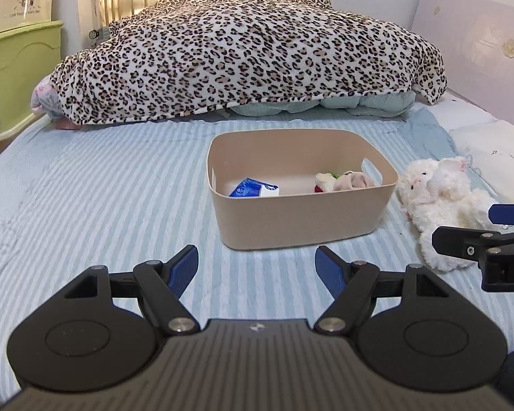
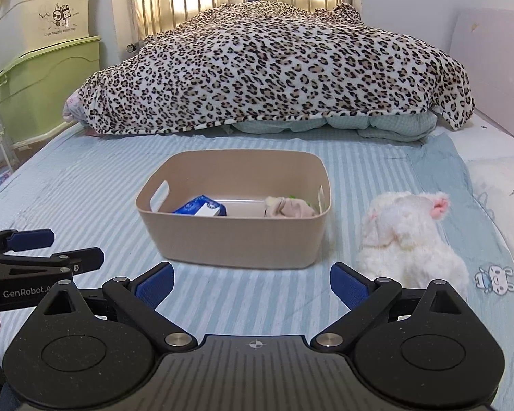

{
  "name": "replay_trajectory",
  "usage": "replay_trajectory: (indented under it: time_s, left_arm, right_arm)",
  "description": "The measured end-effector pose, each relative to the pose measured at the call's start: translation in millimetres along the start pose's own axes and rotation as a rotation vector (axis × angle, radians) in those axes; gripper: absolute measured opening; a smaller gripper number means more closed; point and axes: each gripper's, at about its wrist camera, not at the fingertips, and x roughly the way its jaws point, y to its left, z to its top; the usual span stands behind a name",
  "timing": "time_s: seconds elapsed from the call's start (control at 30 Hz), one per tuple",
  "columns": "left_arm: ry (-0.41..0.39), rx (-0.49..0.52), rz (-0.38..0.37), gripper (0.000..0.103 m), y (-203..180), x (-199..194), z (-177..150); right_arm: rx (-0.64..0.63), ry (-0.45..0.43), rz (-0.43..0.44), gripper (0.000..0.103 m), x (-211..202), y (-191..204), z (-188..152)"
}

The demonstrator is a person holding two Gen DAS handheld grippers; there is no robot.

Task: Organize objects

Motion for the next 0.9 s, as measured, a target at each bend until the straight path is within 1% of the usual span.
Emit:
replay_trajectory:
  time_s: [0.17,0.27,0.37,0.53,0.7,0.9]
  left_arm:
    - [0.006,0.004,-0.016,0.076,-5.8,-10.3,-11.1]
    - [0.001,0.019,-0.008,0.076,-10.8,-17.0,-18.4]
    - [0.003,0.016,-0.02,0.076,-12.6,-22.9,-24.4]
    - [-0.007,0.027,-0.001,0.077,-19.2,-38.0,-33.4]
    - [-0.017,0.03,0.01,0.077,-24.5,-51.2,-39.7]
    - [-0.01,0.025,0.0,0.079,-23.5,-58.1,-44.1]
  right_arm:
    - [-0.01,-0.02,-0.015,0.099,-16.0,1.4,-9.5]
    - [-0.017,-0.018,-0.023,0.1,-23.0,1.9,-17.3]
    - [-0.005,-0.011,-0.017,0.1,-29.6,1.2,-23.6]
    - [0.013,-0.009,-0.003,0.1,-41.4,-1.4,-32.3]
    - [0.008,-0.017,-0.018,0.1,-54.8,-2.1,-39.0]
    - [0.041,-0.027,-0.003,0.099,-68.5,-5.9,-50.2]
